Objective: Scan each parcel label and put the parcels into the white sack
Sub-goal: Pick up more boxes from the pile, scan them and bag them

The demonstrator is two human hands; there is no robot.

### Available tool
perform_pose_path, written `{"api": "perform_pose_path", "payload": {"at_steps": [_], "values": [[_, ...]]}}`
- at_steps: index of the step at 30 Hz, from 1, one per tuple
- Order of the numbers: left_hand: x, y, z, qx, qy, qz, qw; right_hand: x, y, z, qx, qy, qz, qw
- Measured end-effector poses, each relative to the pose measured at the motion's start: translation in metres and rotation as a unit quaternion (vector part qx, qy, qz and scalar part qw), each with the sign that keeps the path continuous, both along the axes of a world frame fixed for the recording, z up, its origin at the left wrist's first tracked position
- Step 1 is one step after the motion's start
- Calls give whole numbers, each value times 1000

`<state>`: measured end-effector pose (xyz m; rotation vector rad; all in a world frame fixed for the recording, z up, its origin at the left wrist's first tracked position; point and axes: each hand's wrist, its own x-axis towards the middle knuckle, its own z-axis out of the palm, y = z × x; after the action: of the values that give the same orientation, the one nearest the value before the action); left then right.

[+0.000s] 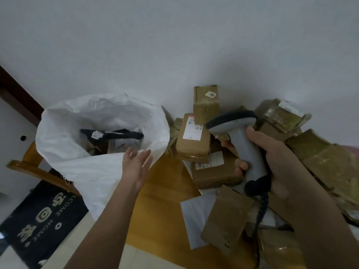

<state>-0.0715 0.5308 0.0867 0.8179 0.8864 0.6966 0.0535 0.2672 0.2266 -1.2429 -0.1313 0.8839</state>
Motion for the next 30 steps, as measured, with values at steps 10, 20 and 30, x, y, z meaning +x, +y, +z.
{"api": "perform_pose_path", "payload": {"at_steps": [10, 20, 30], "values": [[42, -112, -68, -5, 274, -292, 916, 33, -36, -44, -92, -11, -53, 994], [64, -230, -154, 316, 495, -508, 630, 62, -81, -82, -158, 13, -56, 986], [61, -229, -160, 352, 533, -473, 607, 80, -95, -89, -148, 28, -34, 988]]}}
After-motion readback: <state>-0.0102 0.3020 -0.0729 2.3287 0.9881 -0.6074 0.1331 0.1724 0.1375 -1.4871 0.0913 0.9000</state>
